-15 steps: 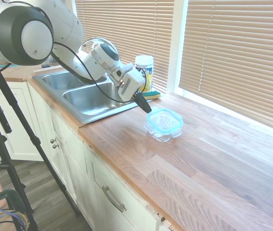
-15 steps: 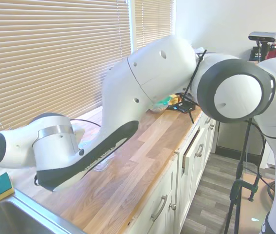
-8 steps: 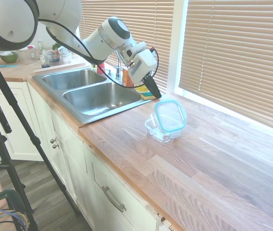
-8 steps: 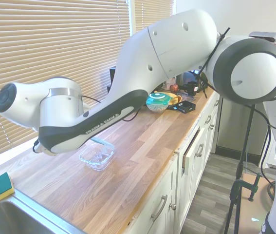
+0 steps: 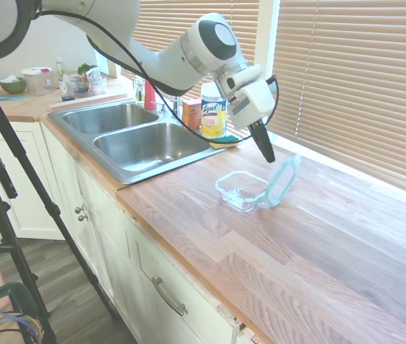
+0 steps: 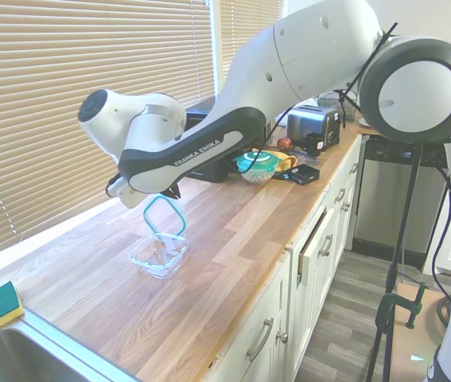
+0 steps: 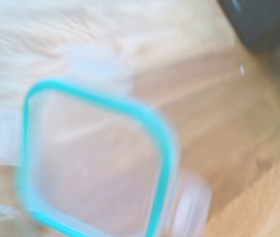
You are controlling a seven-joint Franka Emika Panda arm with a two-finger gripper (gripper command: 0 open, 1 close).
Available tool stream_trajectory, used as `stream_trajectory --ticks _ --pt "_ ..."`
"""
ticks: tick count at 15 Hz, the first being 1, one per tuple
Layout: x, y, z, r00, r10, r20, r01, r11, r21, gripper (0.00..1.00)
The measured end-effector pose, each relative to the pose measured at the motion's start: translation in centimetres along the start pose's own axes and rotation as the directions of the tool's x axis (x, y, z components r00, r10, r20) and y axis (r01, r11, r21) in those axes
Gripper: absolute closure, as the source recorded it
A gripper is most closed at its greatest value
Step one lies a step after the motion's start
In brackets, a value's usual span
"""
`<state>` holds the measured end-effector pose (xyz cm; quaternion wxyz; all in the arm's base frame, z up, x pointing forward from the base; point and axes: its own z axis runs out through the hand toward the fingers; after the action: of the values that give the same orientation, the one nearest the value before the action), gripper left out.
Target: Uncover the lid of the food container
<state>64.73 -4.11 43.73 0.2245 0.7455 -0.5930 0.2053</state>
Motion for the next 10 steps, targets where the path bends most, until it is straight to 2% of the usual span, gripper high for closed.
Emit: stream_trajectory --ticks 4,6,9,10 --pt "0.4 2.1 4.6 0.999 0.004 0.051 -0.003 1.0 -0.03 1.0" --pt "-0.3 2.2 4.8 0.997 -0.004 0.083 0.003 1.0 0.015 1.0" --pt "0.1 2.9 2.3 0.985 0.012 0.173 -0.032 0.993 0.112 1.0" --pt "0.5 3.3 1.3 0.979 0.016 0.204 -0.044 0.99 0.137 0.0"
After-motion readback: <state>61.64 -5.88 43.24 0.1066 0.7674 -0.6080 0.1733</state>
